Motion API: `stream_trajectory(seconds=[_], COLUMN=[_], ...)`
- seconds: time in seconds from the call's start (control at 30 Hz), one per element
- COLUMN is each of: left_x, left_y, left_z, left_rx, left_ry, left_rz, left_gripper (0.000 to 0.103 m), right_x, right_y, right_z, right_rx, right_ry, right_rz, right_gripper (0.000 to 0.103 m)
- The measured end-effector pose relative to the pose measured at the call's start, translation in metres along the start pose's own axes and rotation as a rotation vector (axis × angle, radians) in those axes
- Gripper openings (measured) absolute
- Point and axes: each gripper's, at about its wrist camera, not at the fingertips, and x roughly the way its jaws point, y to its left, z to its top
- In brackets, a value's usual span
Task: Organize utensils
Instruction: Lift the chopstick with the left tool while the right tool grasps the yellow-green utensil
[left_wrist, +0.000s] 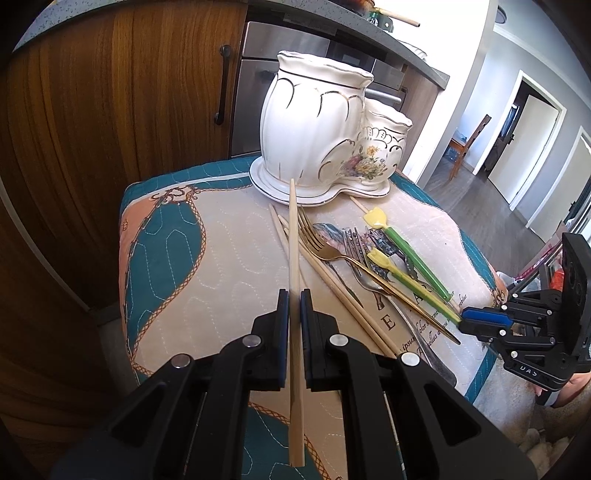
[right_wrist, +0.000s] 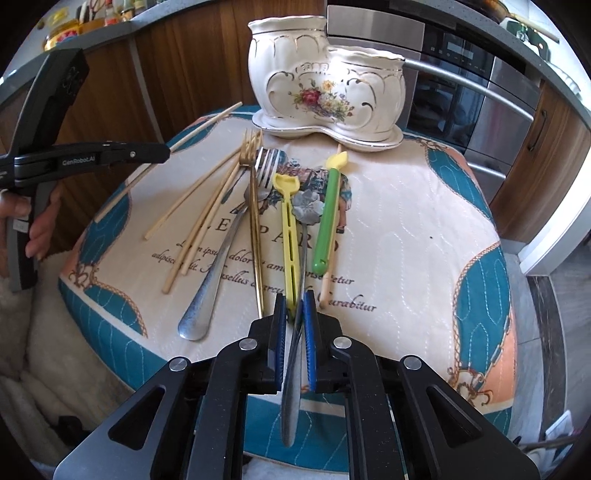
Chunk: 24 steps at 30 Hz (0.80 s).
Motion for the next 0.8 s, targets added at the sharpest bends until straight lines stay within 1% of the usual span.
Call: stream_trajectory(seconds=[0.03,0.1,0.27,0.37,0.43,0.57,0.7,0.8], left_x=[0.000,0.000,0.000,0.001,0.001,0.001,0.000,0.001], left_y=[0.000,0.000,0.000,0.000,0.000,0.000,-0.001,-0.002], left_z=[0.000,0.000,0.000,-0.001,-0.001,-0.001,-0.001,-0.001], left_rx=[0.000,0.001,0.001,0.000,0.001,0.000,0.003,0.004], left_ry=[0.000,0.000,0.000,0.002,0.002,0.001,0.000,-0.001], left_rz=[-0.001,0.000,-0.001,-0.004,-0.005,-0.005,-0.009,-0.009], left_gripper=[0.006,0.006,0.006,0.006,0.006,0.006,0.006,0.006], right_x=[-0.001,-0.003,-0.008,-0.008,-0.008,-0.007,-0.006,0.000], right_y=[-0.003,-0.009,-0.011,-0.012,-0.014,-0.019,-0.014,-0.007], right_z=[-0.001,-0.002,-0.007,-0.012,-0.014,-0.014,-0.011,-0.009], right_rx=[0.014,0.044,0.026,0.005,0.008,0.026,0.011,-0.018], right_ry=[0.003,0.004,0.020,0.038,0.042,0.044,0.055,0.060], right_rz=[0.019,0.036,0.021,-0.023,-0.019,-0.016,0.000,-0.026], right_gripper=[0.006,0.006,0.006,0.006,0.006,0.010,0.012,0.012])
